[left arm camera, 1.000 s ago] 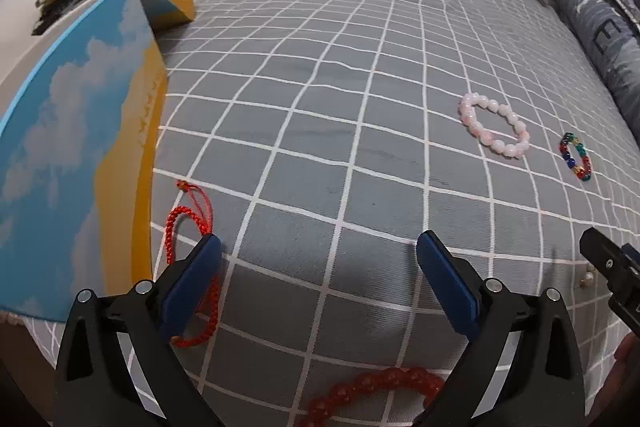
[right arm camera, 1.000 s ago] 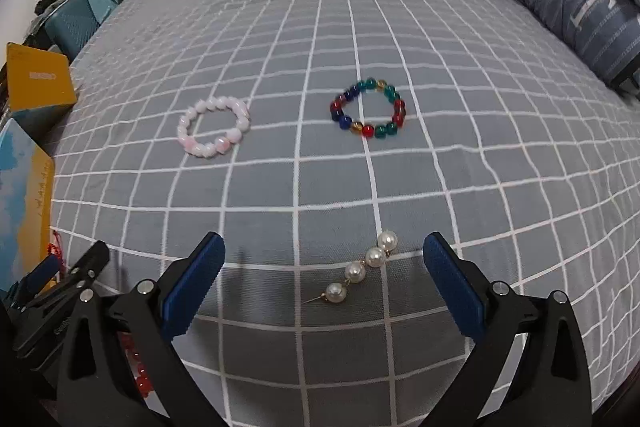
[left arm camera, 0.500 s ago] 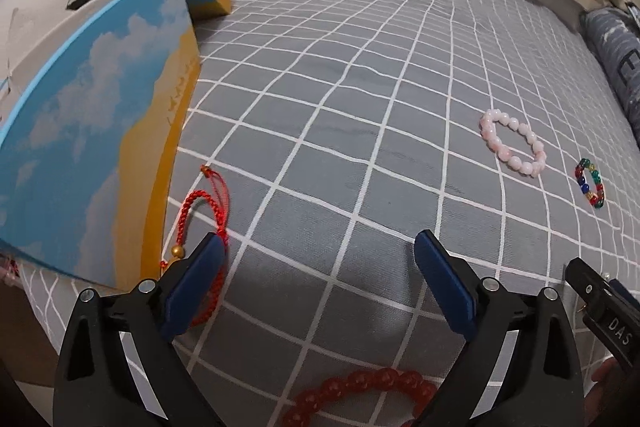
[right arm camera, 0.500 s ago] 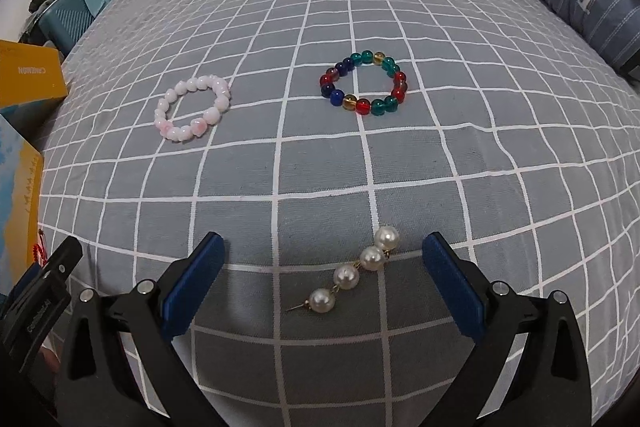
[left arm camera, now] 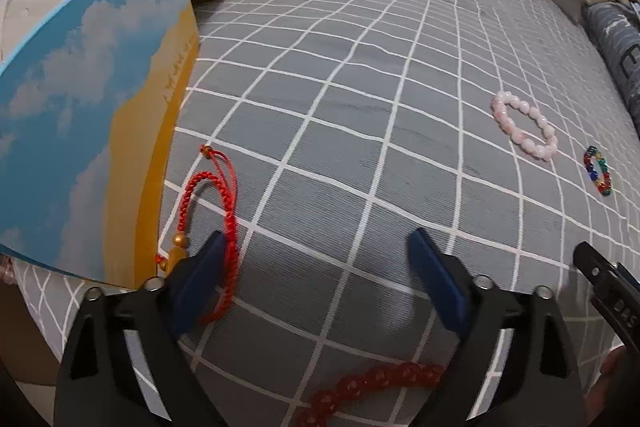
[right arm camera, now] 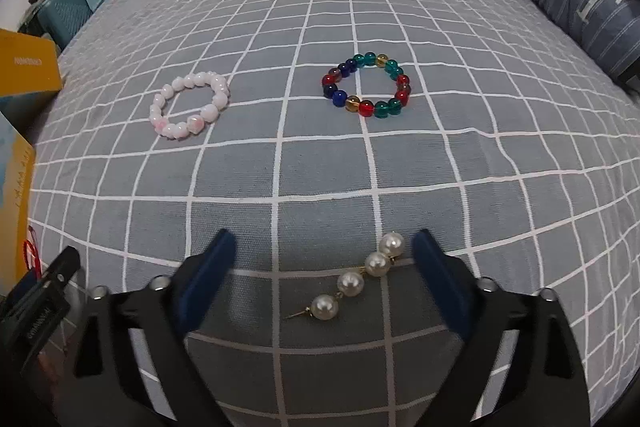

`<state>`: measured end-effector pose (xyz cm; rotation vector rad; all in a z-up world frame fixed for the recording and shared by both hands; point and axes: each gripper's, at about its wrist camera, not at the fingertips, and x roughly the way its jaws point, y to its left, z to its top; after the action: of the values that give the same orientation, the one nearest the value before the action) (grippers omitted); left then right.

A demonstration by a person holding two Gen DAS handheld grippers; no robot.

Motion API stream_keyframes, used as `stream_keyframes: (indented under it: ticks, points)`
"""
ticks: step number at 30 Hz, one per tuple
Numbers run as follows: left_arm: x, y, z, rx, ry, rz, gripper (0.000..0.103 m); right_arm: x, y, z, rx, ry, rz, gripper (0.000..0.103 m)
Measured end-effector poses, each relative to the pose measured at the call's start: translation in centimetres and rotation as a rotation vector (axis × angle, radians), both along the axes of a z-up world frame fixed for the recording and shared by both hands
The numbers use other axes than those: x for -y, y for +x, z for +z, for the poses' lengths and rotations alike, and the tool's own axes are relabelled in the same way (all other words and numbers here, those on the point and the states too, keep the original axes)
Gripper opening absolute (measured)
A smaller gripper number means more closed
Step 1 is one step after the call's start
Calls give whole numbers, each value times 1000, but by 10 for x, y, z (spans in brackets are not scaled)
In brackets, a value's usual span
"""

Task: Organize jewelry
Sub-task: 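Move both open tools back toward the pearl string and remaining bracelets, then grasp the red cord bracelet with the left tool while the right tool grasps the pearl string, then carry the red cord bracelet and pearl string over the white box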

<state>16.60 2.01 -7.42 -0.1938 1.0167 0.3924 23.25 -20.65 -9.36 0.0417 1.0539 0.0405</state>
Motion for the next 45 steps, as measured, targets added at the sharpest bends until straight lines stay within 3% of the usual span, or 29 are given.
stream_keyframes:
  ticks: [7, 9, 11, 12, 13, 28, 45]
  points:
    - [-2, -3, 3, -2, -35, -16, 49, -1, -3, 5, -1, -9, -1, 39]
    - [-2, -4, 4, 2, -44, -29, 36, -1, -3, 5, -5, 4, 2, 29]
    - [-1, -5, 4, 2, -52, -52, 14, -3, -3, 5, -5, 9, 7, 21]
    - [-1, -5, 5, 2, -55, -60, 9, -5, -2, 6, -5, 11, 12, 12]
    - [-1, -4, 5, 0, -54, -77, 4, -6, -2, 6, -6, 8, 13, 11]
    - [5, -2, 22, 36, -48, -175, 3, -3, -10, 21, 17, 15, 0, 11]
    - [3, -3, 68, 70, -49, -256, 4, -6, -17, 74, 115, 11, 21, 11]
